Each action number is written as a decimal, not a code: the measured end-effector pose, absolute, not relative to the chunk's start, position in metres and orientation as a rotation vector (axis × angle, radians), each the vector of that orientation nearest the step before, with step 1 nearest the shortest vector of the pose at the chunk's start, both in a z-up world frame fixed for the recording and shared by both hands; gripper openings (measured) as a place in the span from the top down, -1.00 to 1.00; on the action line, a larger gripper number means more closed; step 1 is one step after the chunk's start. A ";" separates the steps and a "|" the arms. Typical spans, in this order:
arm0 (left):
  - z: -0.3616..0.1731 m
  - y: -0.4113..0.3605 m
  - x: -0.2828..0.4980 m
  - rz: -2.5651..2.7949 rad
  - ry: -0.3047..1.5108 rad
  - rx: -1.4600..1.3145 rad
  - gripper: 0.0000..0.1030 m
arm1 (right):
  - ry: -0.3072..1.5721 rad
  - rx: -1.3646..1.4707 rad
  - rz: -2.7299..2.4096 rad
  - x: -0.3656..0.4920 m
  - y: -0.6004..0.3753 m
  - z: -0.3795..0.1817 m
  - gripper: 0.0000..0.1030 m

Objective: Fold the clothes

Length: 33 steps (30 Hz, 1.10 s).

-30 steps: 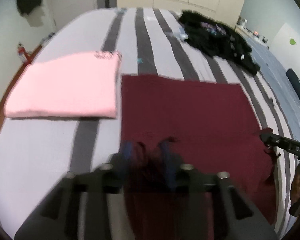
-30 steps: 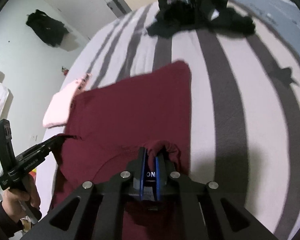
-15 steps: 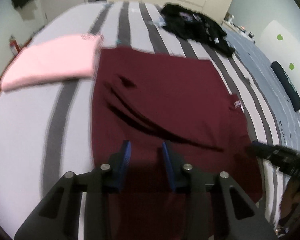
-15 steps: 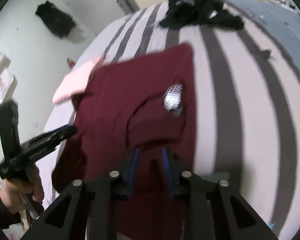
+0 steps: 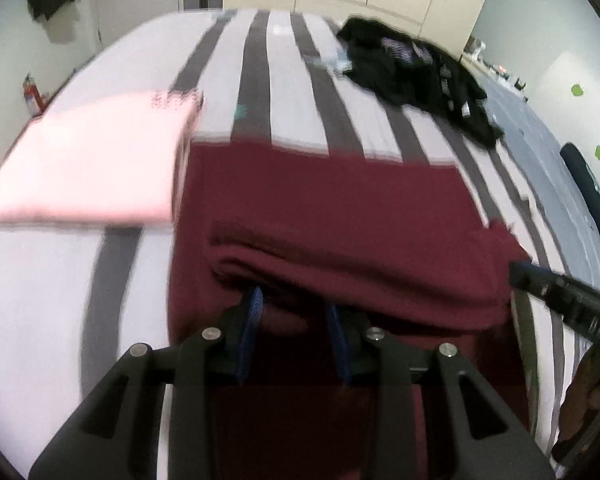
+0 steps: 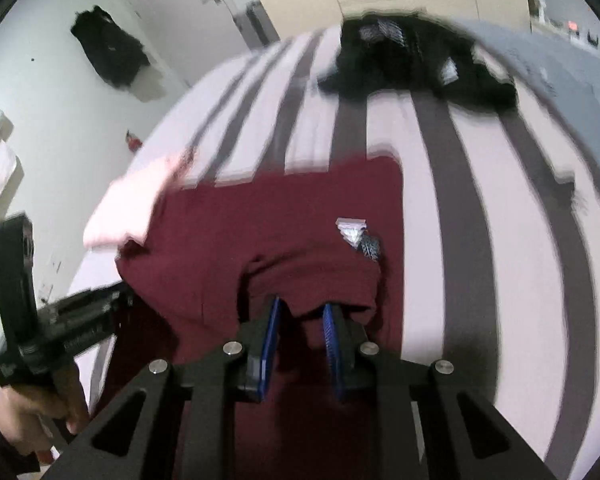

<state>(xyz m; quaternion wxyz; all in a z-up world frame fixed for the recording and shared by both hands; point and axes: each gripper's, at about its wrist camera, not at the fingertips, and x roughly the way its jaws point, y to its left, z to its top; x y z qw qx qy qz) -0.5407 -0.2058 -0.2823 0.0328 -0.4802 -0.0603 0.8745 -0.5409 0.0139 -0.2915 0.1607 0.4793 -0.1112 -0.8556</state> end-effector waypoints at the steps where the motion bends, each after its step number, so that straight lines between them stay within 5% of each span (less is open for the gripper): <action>1: -0.275 -0.208 -0.549 2.715 -0.193 -1.454 0.44 | -0.321 1.342 -2.459 -0.553 0.014 -0.283 0.61; 8: -0.257 -0.222 -0.558 2.775 -0.226 -1.399 0.44 | -0.431 1.220 -2.541 -0.581 0.038 -0.243 0.60; 20: -0.315 -0.232 -0.539 2.705 -0.187 -1.549 0.44 | -0.275 1.467 -2.373 -0.570 0.000 -0.325 0.60; 33: -0.325 -0.245 -0.559 2.724 -0.211 -1.537 0.43 | -0.359 1.454 -2.399 -0.647 0.009 -0.340 0.61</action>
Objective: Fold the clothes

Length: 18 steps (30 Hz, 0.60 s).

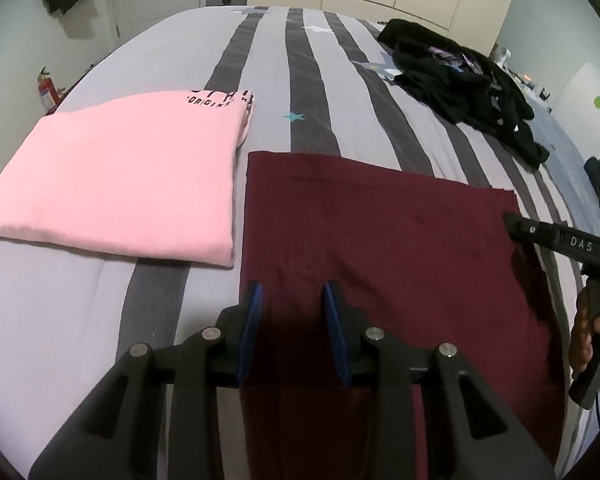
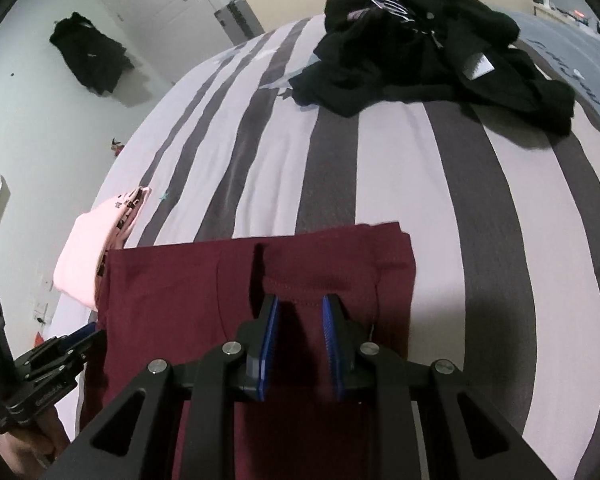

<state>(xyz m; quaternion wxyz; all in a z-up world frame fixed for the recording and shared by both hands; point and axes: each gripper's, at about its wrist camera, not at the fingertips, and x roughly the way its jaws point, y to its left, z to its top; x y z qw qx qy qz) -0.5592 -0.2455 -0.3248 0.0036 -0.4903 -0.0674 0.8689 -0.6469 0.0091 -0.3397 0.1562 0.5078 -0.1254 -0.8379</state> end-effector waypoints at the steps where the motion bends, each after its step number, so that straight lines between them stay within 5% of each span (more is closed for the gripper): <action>1: -0.323 -0.246 -0.558 2.728 -0.223 -1.528 0.44 | -0.366 1.442 -2.404 -0.646 0.011 -0.336 0.61; 18: -0.310 -0.244 -0.554 2.685 -0.128 -1.425 0.44 | -0.354 1.384 -2.394 -0.579 0.011 -0.313 0.60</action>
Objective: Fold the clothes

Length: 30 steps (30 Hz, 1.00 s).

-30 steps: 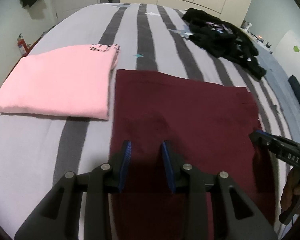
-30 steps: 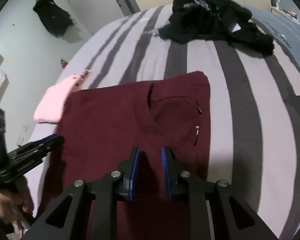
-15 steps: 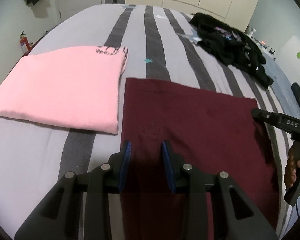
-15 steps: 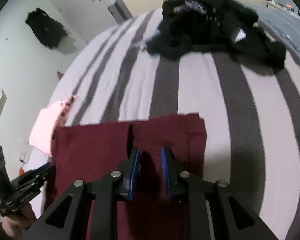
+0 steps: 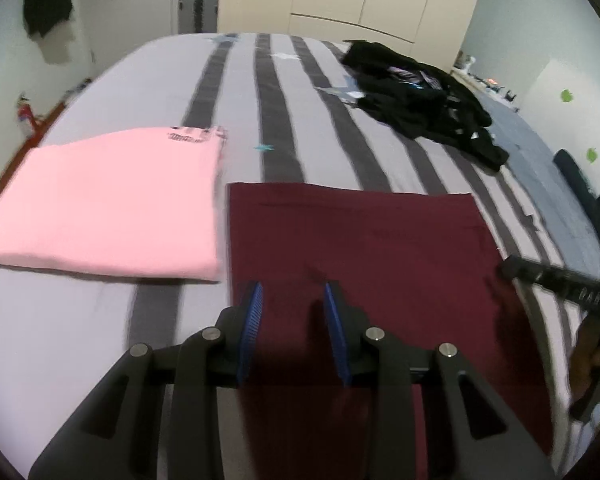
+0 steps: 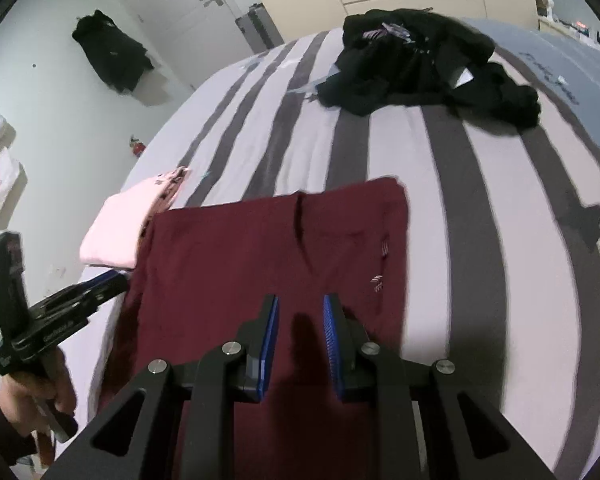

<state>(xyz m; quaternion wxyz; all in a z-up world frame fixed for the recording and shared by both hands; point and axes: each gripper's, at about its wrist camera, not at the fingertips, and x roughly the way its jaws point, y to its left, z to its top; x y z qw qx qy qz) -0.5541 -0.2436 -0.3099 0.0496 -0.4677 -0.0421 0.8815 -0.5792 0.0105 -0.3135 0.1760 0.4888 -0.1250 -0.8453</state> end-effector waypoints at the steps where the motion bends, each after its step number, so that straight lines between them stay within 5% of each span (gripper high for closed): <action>1: -0.315 -0.243 -0.558 2.685 -0.109 -1.457 0.44 | -0.362 1.386 -2.387 -0.576 0.009 -0.316 0.60; 7: -0.330 -0.245 -0.570 2.702 -0.057 -1.557 0.43 | -0.399 1.409 -2.394 -0.578 0.002 -0.345 0.59; 15: -0.302 -0.281 -0.511 2.777 -0.264 -1.566 0.44 | -0.343 1.329 -2.488 -0.554 0.004 -0.307 0.59; 18: -0.296 -0.295 -0.464 2.749 -0.320 -1.584 0.43 | -0.321 1.331 -2.523 -0.510 0.008 -0.293 0.24; 25: -0.292 -0.275 -0.376 2.659 -0.263 -1.652 0.43 | -0.281 1.500 -2.517 -0.405 0.022 -0.300 0.22; 30: -0.289 -0.261 -0.344 2.659 -0.181 -1.612 0.03 | -0.333 1.573 -2.527 -0.362 0.038 -0.306 0.22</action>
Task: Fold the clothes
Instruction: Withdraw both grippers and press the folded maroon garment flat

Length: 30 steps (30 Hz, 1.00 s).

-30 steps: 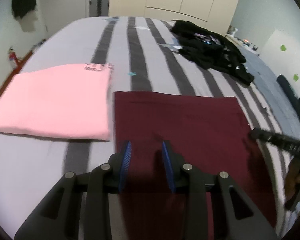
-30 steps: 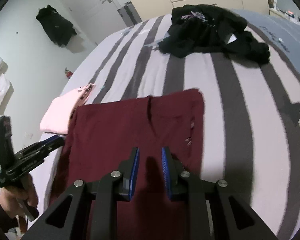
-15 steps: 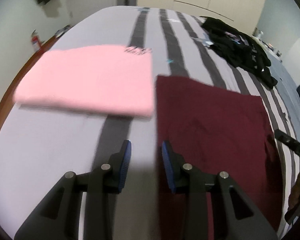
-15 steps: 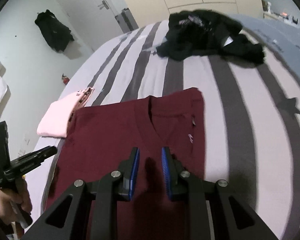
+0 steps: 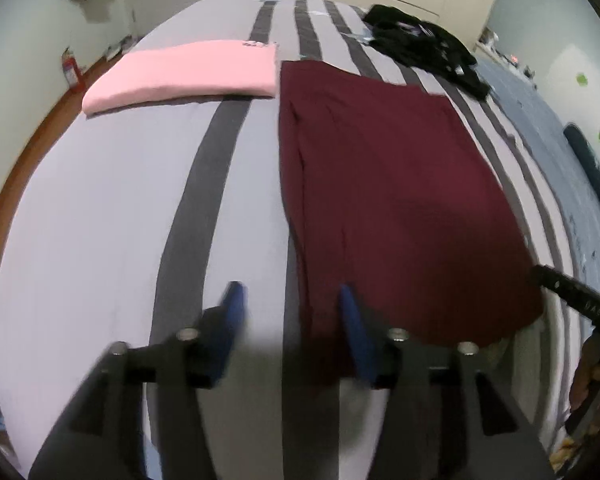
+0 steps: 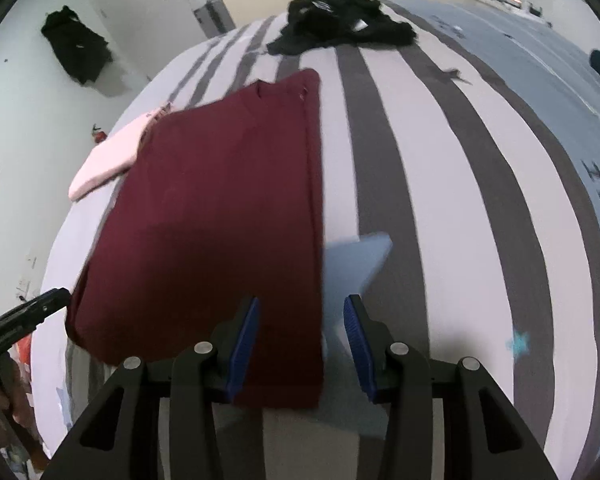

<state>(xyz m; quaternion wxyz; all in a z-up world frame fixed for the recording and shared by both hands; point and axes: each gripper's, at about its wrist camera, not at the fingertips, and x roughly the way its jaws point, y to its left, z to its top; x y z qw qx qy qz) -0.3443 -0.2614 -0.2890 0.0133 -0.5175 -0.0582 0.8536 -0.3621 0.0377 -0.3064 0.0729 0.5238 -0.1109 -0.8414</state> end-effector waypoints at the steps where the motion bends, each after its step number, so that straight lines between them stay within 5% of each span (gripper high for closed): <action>1: -0.292 -0.260 -0.342 2.634 -0.201 -1.611 0.03 | -0.350 1.582 -2.522 -0.358 0.039 -0.308 0.22; 4: -0.296 -0.256 -0.337 2.590 -0.246 -1.576 0.05 | -0.389 1.594 -2.506 -0.348 0.042 -0.312 0.22; 6: -0.302 -0.254 -0.336 2.601 -0.197 -1.590 0.35 | -0.359 1.574 -2.498 -0.343 0.039 -0.312 0.23; 11: -0.316 -0.265 -0.332 2.595 -0.217 -1.627 0.50 | -0.320 1.590 -2.489 -0.335 0.035 -0.324 0.41; 24: -0.308 -0.285 -0.317 2.689 -0.101 -1.746 0.56 | -0.325 1.591 -2.474 -0.329 0.043 -0.330 0.45; 30: -0.282 -0.296 -0.315 2.741 -0.195 -1.631 0.56 | -0.328 1.600 -2.498 -0.328 0.052 -0.319 0.45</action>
